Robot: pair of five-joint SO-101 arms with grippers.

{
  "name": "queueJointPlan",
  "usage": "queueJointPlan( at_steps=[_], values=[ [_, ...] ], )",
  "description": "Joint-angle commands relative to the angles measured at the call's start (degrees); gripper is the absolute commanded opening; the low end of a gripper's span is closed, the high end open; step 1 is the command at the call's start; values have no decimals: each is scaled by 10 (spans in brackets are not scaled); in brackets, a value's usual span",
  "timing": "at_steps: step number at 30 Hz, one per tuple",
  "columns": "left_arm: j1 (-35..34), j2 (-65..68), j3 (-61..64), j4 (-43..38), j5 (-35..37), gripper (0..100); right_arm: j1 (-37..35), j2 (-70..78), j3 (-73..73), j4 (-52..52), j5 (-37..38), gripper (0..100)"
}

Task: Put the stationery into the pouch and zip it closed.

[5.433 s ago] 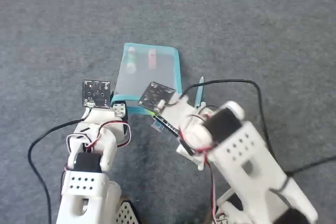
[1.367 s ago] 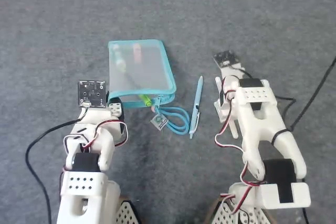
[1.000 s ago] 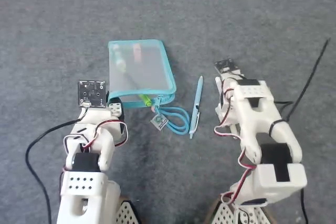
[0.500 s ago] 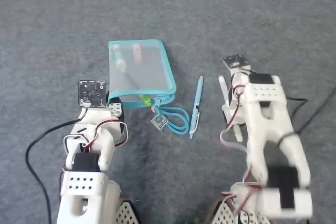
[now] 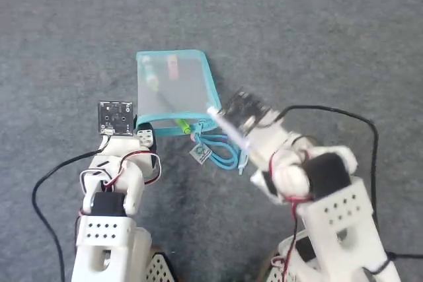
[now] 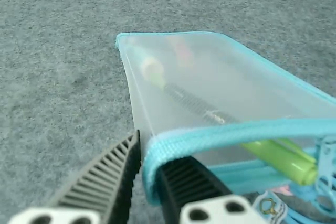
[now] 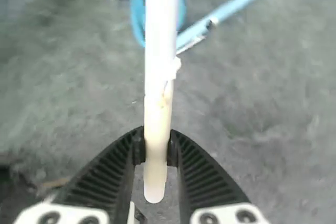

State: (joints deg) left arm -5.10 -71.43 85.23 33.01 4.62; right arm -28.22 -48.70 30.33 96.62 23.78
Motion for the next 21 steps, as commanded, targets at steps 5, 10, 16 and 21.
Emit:
queueJointPlan(
  at_steps=[5, 10, 16, 21],
  values=[
    [2, -3, -15, -13, -3, 12, -96, 67, -18, 32, 14, 8],
    [2, -3, -15, -13, -3, 12, -95, 145, -21, 25, -4, 8],
    [2, -3, -15, -13, -3, 12, -95, 181, -21, -8, -15, 8],
    [2, -3, -15, -13, -3, 12, -95, 182, -24, -22, -21, 8]
  ],
)
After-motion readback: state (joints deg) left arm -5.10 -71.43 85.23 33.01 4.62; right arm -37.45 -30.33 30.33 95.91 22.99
